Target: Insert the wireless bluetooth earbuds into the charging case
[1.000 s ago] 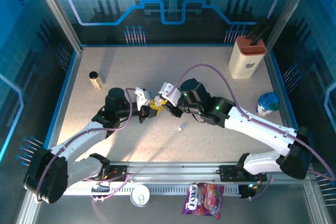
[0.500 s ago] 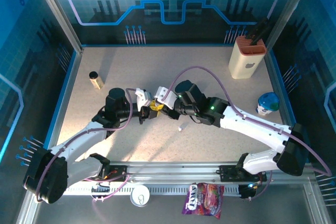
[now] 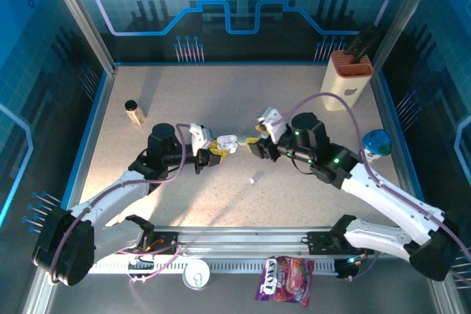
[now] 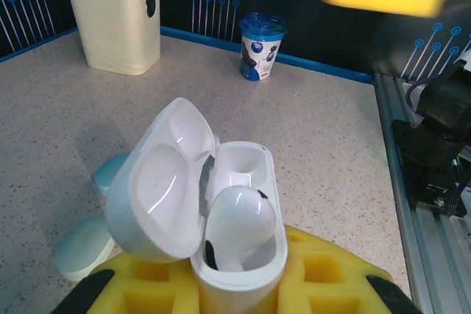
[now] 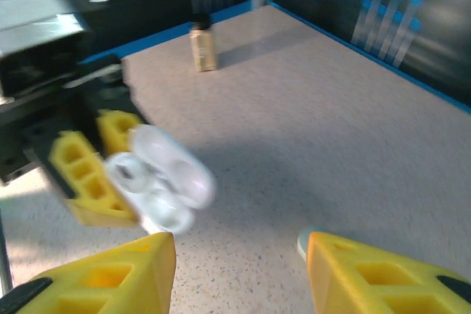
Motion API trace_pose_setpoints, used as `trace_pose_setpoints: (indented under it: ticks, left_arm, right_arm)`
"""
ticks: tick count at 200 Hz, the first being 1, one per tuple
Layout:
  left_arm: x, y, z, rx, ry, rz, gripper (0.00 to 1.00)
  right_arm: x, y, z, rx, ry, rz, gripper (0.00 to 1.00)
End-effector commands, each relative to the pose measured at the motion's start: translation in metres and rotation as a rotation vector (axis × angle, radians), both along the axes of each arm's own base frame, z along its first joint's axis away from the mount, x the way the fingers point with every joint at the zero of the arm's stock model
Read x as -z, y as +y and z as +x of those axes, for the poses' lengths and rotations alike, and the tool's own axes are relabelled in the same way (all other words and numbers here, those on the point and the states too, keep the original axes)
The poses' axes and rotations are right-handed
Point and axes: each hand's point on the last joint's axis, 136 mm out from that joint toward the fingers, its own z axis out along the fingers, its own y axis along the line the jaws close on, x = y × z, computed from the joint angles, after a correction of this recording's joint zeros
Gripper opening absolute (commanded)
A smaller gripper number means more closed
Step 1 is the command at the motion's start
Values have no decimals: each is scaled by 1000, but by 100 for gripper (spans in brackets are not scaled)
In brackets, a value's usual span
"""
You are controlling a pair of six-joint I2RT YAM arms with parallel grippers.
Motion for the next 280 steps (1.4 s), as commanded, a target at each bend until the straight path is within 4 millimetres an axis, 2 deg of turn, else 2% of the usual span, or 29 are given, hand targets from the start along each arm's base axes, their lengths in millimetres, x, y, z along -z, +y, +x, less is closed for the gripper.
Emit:
trace_pose_setpoints:
  ticks: [1, 22, 43, 85, 91, 139, 163, 195, 235, 280]
  left_arm:
    - [-17, -1, -1, 6, -83, -10, 0]
    - [-18, 0, 1, -1, -98, -15, 0]
    - [-23, -1, 0, 3, -119, -47, 0]
    - [-24, 4, 5, -48, -114, -68, 0]
    - [-24, 5, 6, -56, -113, -71, 0]
    - [-23, 11, 6, -87, -105, -74, 0]
    - [-23, 13, 5, -100, -108, -73, 0]
    - [-23, 15, 6, -118, -113, -71, 0]
    - [-23, 16, 7, -125, -119, -72, 1]
    - [-25, 16, 7, -125, -124, -78, 0]
  right_arm:
    - [35, -27, 9, 161, 251, 114, 50]
    - [84, -43, 8, 222, 472, 63, 51]
    - [129, -44, 2, 233, 634, -44, 51]
    - [183, -25, -7, 167, 822, -169, 51]
    - [178, -17, -2, 145, 816, -165, 51]
    - [213, 15, -8, 49, 920, -239, 50]
    - [226, 23, -13, 23, 955, -265, 49]
    - [237, 25, -24, 13, 996, -281, 48]
    - [244, 21, -47, 13, 1024, -312, 48]
    - [234, 17, -65, 47, 1023, -306, 42]
